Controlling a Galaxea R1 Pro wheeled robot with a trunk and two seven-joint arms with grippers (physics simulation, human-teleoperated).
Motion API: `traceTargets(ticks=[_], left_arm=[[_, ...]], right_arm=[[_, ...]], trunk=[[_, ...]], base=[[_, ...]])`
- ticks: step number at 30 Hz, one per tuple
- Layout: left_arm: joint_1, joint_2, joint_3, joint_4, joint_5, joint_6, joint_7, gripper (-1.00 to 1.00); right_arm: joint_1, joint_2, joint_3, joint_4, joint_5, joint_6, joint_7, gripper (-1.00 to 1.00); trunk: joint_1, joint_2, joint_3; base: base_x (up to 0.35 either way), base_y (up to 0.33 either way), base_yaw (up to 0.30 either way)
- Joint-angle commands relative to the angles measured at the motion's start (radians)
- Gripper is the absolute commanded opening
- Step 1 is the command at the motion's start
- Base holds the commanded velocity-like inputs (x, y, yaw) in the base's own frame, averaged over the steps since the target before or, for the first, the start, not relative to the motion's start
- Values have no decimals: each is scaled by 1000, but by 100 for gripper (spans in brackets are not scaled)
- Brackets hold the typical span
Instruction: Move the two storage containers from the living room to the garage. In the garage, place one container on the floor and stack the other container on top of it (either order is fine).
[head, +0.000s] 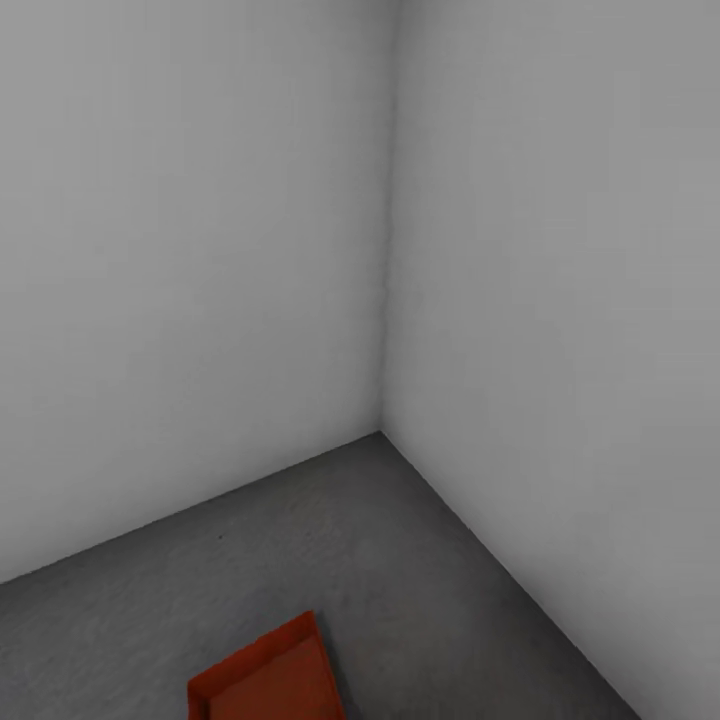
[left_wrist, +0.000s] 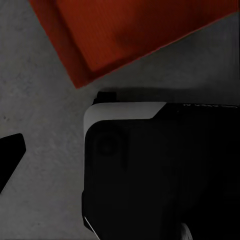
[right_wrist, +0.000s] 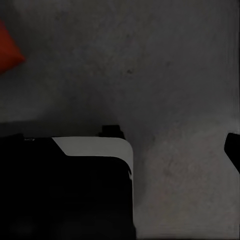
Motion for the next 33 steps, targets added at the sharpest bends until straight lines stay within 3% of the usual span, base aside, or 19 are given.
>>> traceTargets(ticks=[1, 33], left_arm=[[0, 0, -1, -1, 5, 1, 3, 100], [0, -1, -1, -1, 6, 1, 3, 100]], right_arm=[[-2, 0, -7, 3, 9, -5, -4, 100], [-2, -4, -7, 3, 11, -6, -4, 100]], trunk=[[0, -2, -2], [0, -2, -2]], base=[[0, 0, -285], [0, 0, -285]])
